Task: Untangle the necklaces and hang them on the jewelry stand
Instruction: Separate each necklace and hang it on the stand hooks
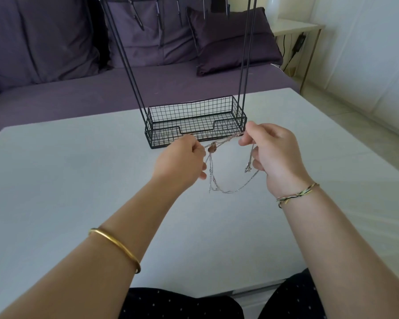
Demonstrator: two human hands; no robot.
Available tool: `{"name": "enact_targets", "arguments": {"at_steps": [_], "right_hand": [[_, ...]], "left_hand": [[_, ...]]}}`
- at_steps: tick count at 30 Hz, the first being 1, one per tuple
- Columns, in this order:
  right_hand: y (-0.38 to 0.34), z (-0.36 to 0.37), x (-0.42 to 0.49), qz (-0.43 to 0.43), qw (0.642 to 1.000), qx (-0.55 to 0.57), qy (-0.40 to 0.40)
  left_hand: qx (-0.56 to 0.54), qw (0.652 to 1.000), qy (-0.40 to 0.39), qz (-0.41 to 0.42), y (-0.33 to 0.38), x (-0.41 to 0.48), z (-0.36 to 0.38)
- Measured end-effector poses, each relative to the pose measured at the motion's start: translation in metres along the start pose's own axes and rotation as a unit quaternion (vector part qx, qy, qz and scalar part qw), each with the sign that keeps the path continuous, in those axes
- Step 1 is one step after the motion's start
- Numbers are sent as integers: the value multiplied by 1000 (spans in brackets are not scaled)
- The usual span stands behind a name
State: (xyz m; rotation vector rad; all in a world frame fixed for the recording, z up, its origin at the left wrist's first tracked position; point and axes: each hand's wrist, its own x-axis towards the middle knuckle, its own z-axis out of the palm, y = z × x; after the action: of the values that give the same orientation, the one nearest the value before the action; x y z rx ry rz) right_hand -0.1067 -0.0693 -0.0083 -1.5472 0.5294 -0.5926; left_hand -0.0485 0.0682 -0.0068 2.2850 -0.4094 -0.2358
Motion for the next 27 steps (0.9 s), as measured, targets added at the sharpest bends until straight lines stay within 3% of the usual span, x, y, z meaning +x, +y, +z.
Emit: {"name": "enact_targets", "arguments": {"at_steps": [5, 10, 16, 20, 27], "right_hand": [[1, -2, 0, -10, 1000, -27, 5], [3, -6, 3, -26, 997, -76, 14], [3, -3, 1, -7, 998, -66, -16], [1, -3, -1, -9, 997, -64, -37], [-1, 0, -4, -4, 996, -52, -73]], "left_hand": [[-40, 998, -36, -44, 9, -1, 1], [-7, 999, -7, -43, 8, -3, -4], [-210, 965, -90, -130, 13, -7, -13], [-248, 950, -115, -151, 13, -7, -13], [-160, 979, -111, -57, 11, -8, -5]]}}
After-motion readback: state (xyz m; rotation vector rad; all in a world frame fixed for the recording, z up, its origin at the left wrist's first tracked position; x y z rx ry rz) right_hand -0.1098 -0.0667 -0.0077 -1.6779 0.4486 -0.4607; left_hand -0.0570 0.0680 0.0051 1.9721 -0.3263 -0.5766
